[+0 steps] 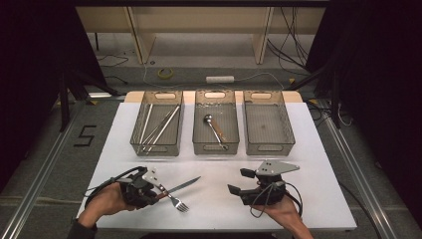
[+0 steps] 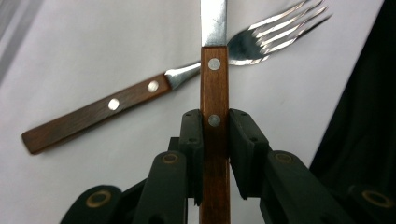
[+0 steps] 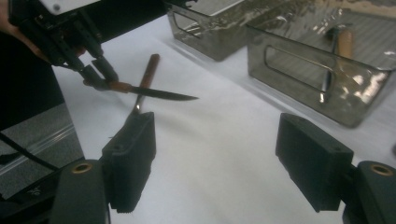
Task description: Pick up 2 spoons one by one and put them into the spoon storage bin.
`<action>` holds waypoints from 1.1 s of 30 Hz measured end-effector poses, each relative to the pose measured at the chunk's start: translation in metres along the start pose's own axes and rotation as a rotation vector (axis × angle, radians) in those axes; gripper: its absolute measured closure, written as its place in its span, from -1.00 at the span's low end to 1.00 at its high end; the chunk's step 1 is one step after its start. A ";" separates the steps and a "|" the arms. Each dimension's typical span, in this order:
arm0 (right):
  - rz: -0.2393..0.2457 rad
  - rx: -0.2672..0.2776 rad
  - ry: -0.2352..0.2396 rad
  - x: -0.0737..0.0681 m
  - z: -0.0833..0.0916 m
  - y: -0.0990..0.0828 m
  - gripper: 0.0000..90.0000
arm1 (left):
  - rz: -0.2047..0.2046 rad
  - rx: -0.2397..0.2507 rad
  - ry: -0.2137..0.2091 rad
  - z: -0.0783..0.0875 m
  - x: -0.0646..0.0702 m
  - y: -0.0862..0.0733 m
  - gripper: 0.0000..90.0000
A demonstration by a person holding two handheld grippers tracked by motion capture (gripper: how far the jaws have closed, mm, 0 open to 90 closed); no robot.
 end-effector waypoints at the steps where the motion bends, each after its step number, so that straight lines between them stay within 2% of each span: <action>1: 0.011 0.001 0.003 -0.003 0.000 0.001 -0.34 | 0.002 0.004 -0.009 0.000 0.002 0.002 0.68; 3: 0.032 0.008 0.011 -0.009 0.000 0.002 -0.34 | 0.015 0.015 -0.017 0.001 0.004 0.007 0.68; 11: 0.121 0.015 0.049 -0.035 -0.004 0.004 -0.35 | 0.011 0.003 -0.048 -0.007 0.013 0.030 0.68; 16: 0.186 0.008 0.061 -0.048 -0.007 0.003 -0.35 | -0.010 -0.003 -0.073 -0.010 0.016 0.046 0.68; 25: 0.291 -0.014 0.047 -0.061 -0.015 0.000 -0.35 | -0.021 -0.021 -0.101 -0.014 0.020 0.070 0.68; 33: 0.377 -0.033 0.028 -0.068 -0.023 -0.003 -0.33 | -0.027 -0.047 -0.130 -0.019 0.023 0.082 0.68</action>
Point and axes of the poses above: each handheld gripper's, and its own axes: z roughly backward along the jaws, y roughly out of its top, x roughly to its right, the point moved 5 cm from there along -z, roughly forward along the jaws, and after that the axes turned 15 degrees about -y, right-handed, at the moved point
